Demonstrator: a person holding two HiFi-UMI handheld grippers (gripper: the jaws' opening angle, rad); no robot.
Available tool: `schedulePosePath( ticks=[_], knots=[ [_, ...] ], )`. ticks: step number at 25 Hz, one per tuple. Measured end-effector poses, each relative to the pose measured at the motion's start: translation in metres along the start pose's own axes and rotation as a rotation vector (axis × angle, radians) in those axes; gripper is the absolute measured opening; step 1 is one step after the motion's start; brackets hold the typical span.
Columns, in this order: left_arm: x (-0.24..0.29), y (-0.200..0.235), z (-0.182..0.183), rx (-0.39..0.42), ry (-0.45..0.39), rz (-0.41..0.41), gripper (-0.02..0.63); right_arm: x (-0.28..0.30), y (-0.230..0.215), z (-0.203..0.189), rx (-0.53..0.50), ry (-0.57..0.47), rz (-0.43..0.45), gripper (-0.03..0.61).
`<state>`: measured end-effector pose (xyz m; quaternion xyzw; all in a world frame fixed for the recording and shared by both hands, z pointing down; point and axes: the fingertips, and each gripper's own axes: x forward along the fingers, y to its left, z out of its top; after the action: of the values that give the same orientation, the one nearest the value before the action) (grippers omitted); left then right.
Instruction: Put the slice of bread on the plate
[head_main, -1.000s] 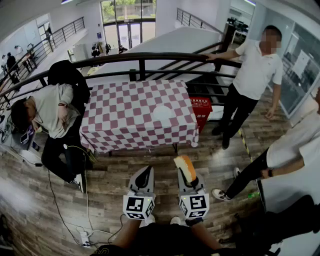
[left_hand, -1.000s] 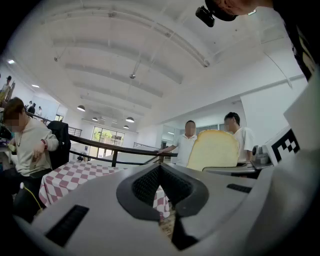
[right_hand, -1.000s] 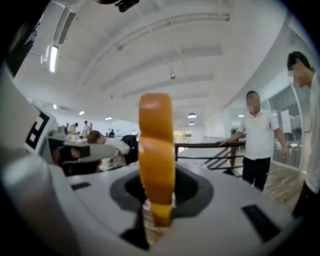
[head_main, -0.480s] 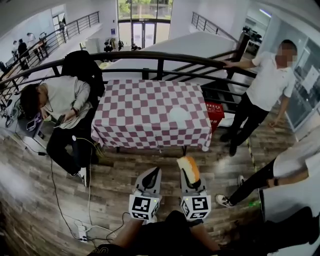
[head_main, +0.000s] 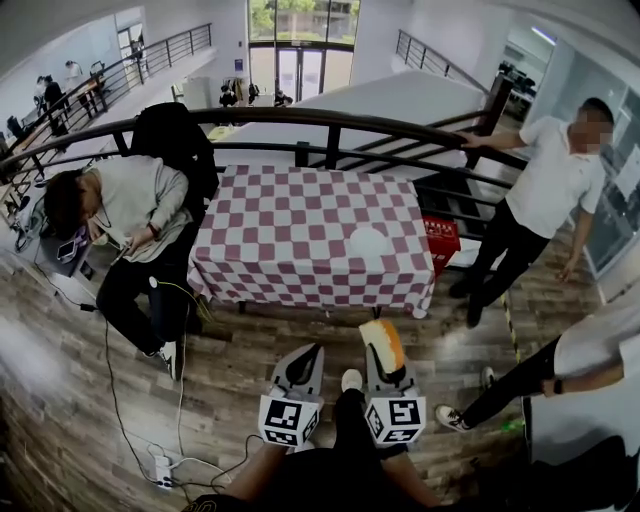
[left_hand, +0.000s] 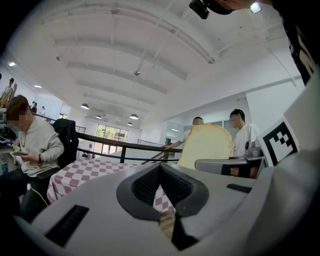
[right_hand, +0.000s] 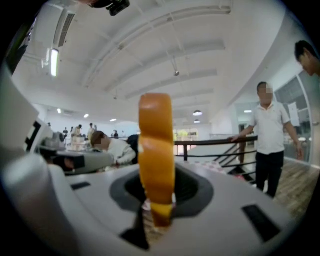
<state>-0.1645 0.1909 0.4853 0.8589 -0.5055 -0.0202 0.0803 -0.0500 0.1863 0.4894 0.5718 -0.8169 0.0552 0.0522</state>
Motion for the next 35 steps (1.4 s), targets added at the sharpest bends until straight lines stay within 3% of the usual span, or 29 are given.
schedulePosePath(
  ticks=[4,8,19,24,29,35],
  knots=[
    [0.037,-0.002,0.01,0.005,0.011,0.043,0.02,0.026,-0.037,0.021,0.021,-0.018,0.021,0.097],
    [0.085,0.037,0.028,0.028,-0.014,0.101,0.02,0.091,-0.043,0.036,0.018,-0.048,0.097,0.097],
    [0.247,0.036,0.058,0.053,-0.047,0.087,0.02,0.198,-0.124,0.087,-0.021,-0.121,0.229,0.097],
    [0.304,0.022,0.045,0.064,-0.032,0.066,0.02,0.226,-0.178,0.082,-0.008,-0.115,0.192,0.097],
    [0.309,0.0,0.039,0.072,0.023,0.047,0.02,0.219,-0.194,0.071,0.042,-0.046,0.167,0.097],
    [0.339,0.029,-0.005,0.048,0.093,0.093,0.02,0.264,-0.22,0.019,0.066,0.049,0.182,0.097]
  ],
)
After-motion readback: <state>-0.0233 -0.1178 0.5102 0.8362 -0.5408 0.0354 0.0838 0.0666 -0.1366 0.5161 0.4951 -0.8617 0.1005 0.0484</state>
